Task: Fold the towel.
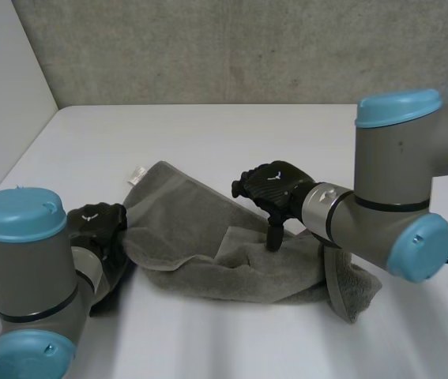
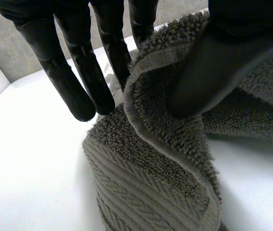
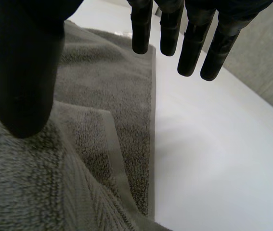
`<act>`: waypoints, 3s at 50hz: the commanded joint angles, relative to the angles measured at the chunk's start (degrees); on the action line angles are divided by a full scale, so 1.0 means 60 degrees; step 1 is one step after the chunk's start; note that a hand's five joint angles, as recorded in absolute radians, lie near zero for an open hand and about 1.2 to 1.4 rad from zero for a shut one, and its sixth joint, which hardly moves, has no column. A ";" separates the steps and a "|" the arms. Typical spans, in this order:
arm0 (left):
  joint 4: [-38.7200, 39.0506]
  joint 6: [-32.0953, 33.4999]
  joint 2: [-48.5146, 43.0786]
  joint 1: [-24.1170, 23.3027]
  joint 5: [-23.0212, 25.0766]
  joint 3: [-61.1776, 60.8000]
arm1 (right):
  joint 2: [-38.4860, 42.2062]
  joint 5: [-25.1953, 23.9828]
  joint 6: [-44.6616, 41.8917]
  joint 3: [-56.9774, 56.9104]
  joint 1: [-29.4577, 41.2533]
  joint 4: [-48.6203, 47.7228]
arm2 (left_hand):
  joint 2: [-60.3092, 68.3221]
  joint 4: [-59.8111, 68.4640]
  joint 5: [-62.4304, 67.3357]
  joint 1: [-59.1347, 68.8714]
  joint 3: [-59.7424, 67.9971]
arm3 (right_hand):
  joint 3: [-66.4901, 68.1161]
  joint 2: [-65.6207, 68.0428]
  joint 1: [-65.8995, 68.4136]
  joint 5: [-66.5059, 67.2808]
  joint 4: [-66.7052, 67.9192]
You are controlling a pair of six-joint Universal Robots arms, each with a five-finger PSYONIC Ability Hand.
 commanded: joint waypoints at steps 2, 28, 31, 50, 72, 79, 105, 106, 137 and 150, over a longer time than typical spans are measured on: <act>0.0040 0.0013 -0.0044 -0.0007 0.0012 -0.0069 | 0.1314 0.0071 0.0062 -0.1126 0.0004 0.0775 | -0.0846 -0.0787 -0.2494 -0.0796 -0.0877 | -0.0325 -0.0336 -0.0188 0.0189 -0.0160; 0.0419 0.1228 -0.0746 0.0359 0.1051 0.3646 | -0.0307 0.1120 0.0867 -0.1689 -0.0113 -0.3750 | 0.1199 0.1258 -0.0448 0.1250 0.1168 | 1.0178 1.0168 1.0316 1.0693 1.0344; 0.1309 0.1317 -0.0776 0.0403 0.1052 0.4584 | -0.0952 0.2424 0.0824 -0.0635 -0.0127 -0.7013 | 0.1199 0.1258 -0.0448 0.1250 0.1168 | 1.0178 1.0168 1.0316 1.0693 1.0344; 0.2092 0.1434 -0.0614 0.1180 0.3100 0.3699 | -0.0560 0.0672 -0.0816 0.0864 -0.0406 -0.5468 | 0.1199 0.1258 -0.0448 0.1250 0.1168 | 1.0178 1.0168 1.0316 1.0693 1.0344; 0.1769 0.4701 -0.0558 0.1326 0.3630 0.0693 | -0.1861 0.0834 -0.1979 0.2930 -0.1314 -0.2532 | 0.1199 0.1258 -0.0448 0.1250 0.1168 | -0.1488 -0.1499 -0.1351 -0.0974 -0.1323; 0.1739 0.4686 0.0247 0.1180 0.3673 0.0094 | -0.2287 0.0804 -0.0848 0.2317 -0.1211 -0.2431 | 0.1199 0.1258 -0.0448 0.1250 0.1168 | -0.1488 -0.1499 -0.1351 -0.0974 -0.1323; 0.1856 0.4715 0.1904 0.1151 0.3776 -0.1827 | 0.2267 0.1081 -0.0700 -0.1890 -0.0391 -0.0541 | 0.1199 0.1258 -0.0448 0.1250 0.1168 | 0.0815 0.0804 0.0952 0.1329 0.0980; 0.1856 0.4715 0.1904 0.1151 0.3776 -0.1827 | 0.2268 0.1082 -0.0700 -0.1890 -0.0391 -0.0541 | 0.1199 0.1258 -0.0448 0.1250 0.1168 | 0.0825 0.0814 0.0962 0.1339 0.0990; 0.2662 0.4832 -0.0160 0.1209 0.3601 -0.1608 | -0.2710 0.0908 0.1732 0.3820 -0.3230 -0.3366 | -0.5601 -0.5542 -0.7249 -0.5551 -0.5632 | 1.0178 1.0168 1.0316 1.0693 1.0344; 0.2662 0.4832 -0.0366 0.1180 0.3571 -0.1578 | -0.3943 0.0174 0.1761 0.5537 -0.4595 -0.4100 | -0.5946 -0.5887 -0.7594 -0.5896 -0.5977 | 1.0178 1.0168 1.0316 1.0693 1.0344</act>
